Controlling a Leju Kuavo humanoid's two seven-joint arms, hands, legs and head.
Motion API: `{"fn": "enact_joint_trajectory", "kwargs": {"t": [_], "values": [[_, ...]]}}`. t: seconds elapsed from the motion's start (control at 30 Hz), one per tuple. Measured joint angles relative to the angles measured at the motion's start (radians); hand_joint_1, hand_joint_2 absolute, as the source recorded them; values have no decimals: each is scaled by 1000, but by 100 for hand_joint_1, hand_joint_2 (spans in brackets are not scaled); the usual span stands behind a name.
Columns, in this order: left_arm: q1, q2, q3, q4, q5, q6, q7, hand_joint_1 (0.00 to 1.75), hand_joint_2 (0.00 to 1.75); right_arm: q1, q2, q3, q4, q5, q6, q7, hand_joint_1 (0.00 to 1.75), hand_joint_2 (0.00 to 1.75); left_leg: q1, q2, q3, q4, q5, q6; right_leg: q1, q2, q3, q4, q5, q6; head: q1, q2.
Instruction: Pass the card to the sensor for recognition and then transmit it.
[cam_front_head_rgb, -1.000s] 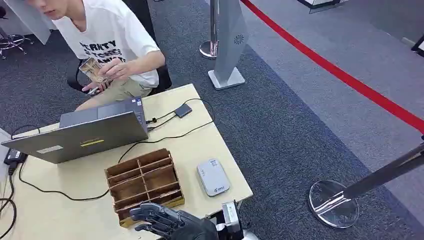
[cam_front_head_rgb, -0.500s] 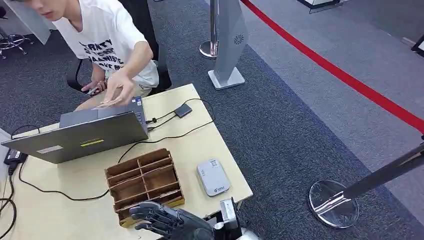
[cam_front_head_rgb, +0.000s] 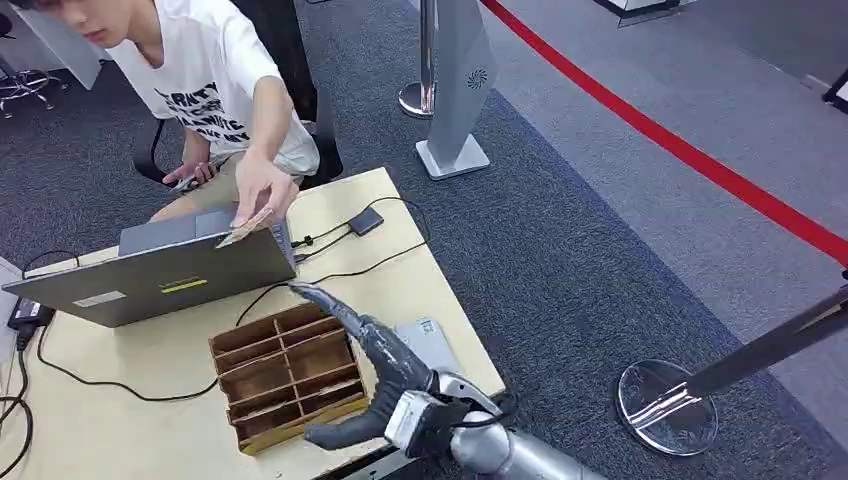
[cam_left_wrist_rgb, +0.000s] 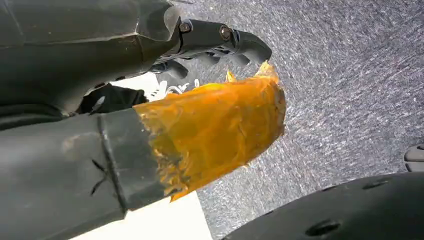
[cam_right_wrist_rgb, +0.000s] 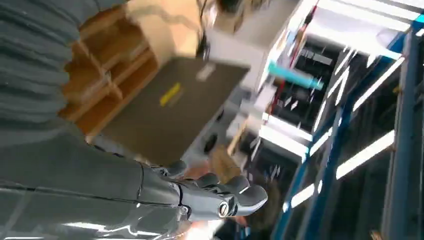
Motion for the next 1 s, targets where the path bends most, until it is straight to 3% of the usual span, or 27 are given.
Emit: {"fn": "enact_joint_trajectory", "kwargs": {"t": [0.27, 0.57, 0.73, 0.77, 0.8, 0.83, 0.87, 0.93, 1.0], "values": [[0, 7, 0, 0, -8, -16, -9, 0, 0, -143, -5, 1, 47, 361, -218, 154, 0, 175, 0, 0, 0, 0, 1, 0, 0, 0, 0, 0, 1, -1, 0, 0], [-1, 16, -10, 0, -13, -32, -18, 0, 0, -293, -7, 10, 241, 727, -288, 304, 0, 175, 0, 0, 0, 0, 2, 1, 0, 0, 0, 1, 2, 0, 0, 0], [-3, 20, -16, 0, -14, -37, -21, 0, 0, -358, -8, 16, 355, 838, -312, 351, 0, 175, 0, 0, 0, 0, 2, 1, 0, 0, 0, 1, 2, 0, 0, 0], [-4, 21, -18, 0, -15, -37, -21, 0, 0, -367, -8, 18, 373, 844, -314, 355, 16, 175, 0, 0, 0, 0, 2, 1, 0, 0, 0, 1, 2, 0, 0, 0], [-5, 21, -19, 0, -15, -37, -22, 0, 0, -375, -8, 19, 390, 848, -314, 358, 16, 175, 0, 0, 0, 0, 2, 1, 0, 0, 0, 1, 2, 0, 0, 0], [-5, 22, -20, 0, -15, -37, -22, 0, 0, -382, -8, 21, 405, 854, -314, 360, 143, 175, 0, 0, 0, 0, 2, 1, 0, 0, 0, 1, 2, 0, 0, 0], [-6, 22, -21, 0, -15, -38, -22, 0, 0, -387, -7, 22, 417, 855, -314, 361, 164, 175, 0, 0, 0, 0, 2, 1, 0, 0, 0, 1, 2, 0, 0, 0], [-6, 23, -26, 0, -15, -40, -22, 0, 0, -394, -7, 25, 436, 854, -315, 362, 175, 175, 0, 0, 0, 0, 2, 1, 0, 0, 0, 1, 2, 0, 0, 0], [-6, 23, -27, 0, -15, -40, -22, 0, 0, -395, -7, 27, 448, 854, -316, 367, 175, 175, 0, 0, 0, 0, 2, 1, 0, 0, 0, 1, 2, 0, 1, 0]]}}
